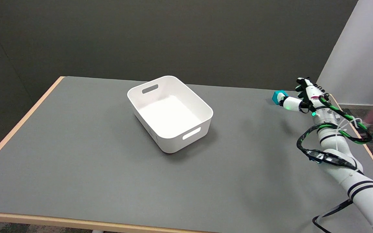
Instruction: Pick up blue wooden cube.
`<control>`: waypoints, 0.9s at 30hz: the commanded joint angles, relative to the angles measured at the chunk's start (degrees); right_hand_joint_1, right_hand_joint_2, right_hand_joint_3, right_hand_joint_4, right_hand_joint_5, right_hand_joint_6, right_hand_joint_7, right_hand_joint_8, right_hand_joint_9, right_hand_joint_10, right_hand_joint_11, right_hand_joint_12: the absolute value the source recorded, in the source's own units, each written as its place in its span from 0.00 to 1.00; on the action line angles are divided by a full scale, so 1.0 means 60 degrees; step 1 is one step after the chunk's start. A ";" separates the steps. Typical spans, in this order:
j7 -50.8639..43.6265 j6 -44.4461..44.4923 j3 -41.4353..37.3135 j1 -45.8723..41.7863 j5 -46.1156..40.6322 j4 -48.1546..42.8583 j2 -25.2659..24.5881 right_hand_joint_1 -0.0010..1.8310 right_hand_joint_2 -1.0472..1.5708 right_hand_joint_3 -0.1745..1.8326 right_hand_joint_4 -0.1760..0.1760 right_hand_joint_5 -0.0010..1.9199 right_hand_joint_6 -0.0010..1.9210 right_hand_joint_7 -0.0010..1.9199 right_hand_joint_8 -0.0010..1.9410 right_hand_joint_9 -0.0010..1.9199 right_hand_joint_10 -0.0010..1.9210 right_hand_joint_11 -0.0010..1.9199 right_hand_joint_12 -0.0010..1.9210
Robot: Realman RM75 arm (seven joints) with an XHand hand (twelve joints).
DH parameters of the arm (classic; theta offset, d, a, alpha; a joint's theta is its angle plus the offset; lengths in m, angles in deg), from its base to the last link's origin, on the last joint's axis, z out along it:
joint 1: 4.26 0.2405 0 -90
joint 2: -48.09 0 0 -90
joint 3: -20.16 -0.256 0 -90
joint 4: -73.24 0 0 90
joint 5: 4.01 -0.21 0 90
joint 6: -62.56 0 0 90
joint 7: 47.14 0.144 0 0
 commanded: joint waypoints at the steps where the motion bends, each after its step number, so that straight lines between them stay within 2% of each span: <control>1: 0.0053 -0.0308 0.1745 0.2315 -0.0151 -0.3546 0.1290 0.30 0.65 0.51 0.00 0.06 0.18 0.08 0.52 0.12 0.66 0.14 0.85; 6: 0.0410 0.0052 0.3562 0.4514 -0.0071 -0.5941 0.1503 0.29 0.64 0.51 0.00 0.05 0.18 0.09 0.37 0.11 0.56 0.10 0.84; 9: 0.0418 0.0236 0.4219 0.5263 -0.0071 -0.6803 0.1480 0.29 0.65 0.50 0.00 0.05 0.18 0.09 0.35 0.10 0.55 0.08 0.82; 27: 0.0418 0.0303 0.4483 0.5628 -0.0138 -0.6626 0.1210 0.27 0.65 0.50 0.00 0.04 0.17 0.09 0.31 0.10 0.53 0.06 0.79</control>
